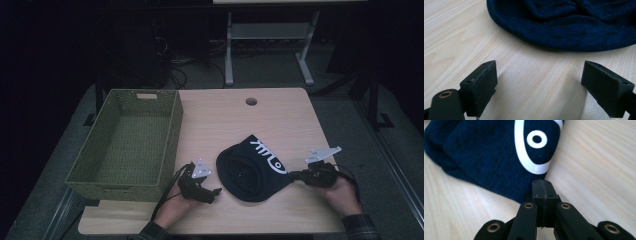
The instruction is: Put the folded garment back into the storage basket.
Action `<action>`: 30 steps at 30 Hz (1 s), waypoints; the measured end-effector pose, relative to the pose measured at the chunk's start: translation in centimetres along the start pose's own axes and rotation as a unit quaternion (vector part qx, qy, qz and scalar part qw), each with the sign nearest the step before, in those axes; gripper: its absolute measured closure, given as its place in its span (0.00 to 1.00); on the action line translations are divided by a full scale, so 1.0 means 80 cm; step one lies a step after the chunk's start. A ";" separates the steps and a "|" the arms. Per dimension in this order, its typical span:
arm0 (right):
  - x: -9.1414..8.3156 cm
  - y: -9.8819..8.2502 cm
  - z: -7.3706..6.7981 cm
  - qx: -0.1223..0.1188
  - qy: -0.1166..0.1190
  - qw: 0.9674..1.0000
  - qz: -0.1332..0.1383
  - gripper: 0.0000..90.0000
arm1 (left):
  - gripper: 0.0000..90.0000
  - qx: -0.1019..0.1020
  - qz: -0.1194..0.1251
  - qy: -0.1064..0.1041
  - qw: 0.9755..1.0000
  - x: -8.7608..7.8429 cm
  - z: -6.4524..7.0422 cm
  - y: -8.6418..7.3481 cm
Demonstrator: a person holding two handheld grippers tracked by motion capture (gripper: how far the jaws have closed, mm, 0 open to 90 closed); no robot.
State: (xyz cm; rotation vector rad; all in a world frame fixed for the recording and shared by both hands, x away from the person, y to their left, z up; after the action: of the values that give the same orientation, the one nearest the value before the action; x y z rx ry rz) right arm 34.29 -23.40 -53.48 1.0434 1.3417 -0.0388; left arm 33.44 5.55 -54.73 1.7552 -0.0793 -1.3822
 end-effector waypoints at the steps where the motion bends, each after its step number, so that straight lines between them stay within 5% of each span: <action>1: 0.000 -0.002 -0.005 0.003 0.003 1.000 -0.001 1.00 | 0.14 0.000 0.000 0.000 1.000 0.000 0.000 0.000; 8: -0.002 -0.004 -0.007 0.002 -0.006 1.000 0.006 1.00 | 0.14 -0.001 0.000 0.000 1.000 0.000 0.000 0.000; 11: -0.010 -0.003 0.000 0.021 -0.033 0.999 0.026 0.88 | 0.14 -0.001 0.001 0.000 1.000 0.000 0.000 0.000; 12: -0.016 -0.009 0.004 0.031 -0.056 0.997 0.035 0.74 | 0.14 0.000 0.000 -0.001 1.000 0.000 0.000 0.000; 16: -0.020 -0.023 0.004 0.054 -0.087 0.994 0.043 0.46 | 0.14 0.000 0.001 -0.001 1.000 0.000 0.000 0.000; 26: -0.028 -0.046 0.010 0.077 -0.137 0.986 0.059 0.16 | 0.14 0.000 0.001 -0.001 1.000 0.000 0.000 0.000; 30: -0.018 -0.053 0.012 0.076 -0.140 0.986 0.040 0.05 | 0.14 0.001 0.000 -0.003 1.000 0.000 0.000 0.000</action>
State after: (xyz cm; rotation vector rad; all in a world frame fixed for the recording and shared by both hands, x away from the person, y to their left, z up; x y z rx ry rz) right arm 32.17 -27.18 -54.98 1.1723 1.0537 -0.2219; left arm 33.43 5.54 -54.72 1.7537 -0.0844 -1.3868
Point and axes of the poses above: each handheld gripper's, and its own axes: x roughly forward along the jaws, y roughly out of its top, z roughly to its right, the point moved 10 cm from there along x, roughly forward along the jaws, and after that the axes turned 5 degrees about -z, right-handed, at the moved point
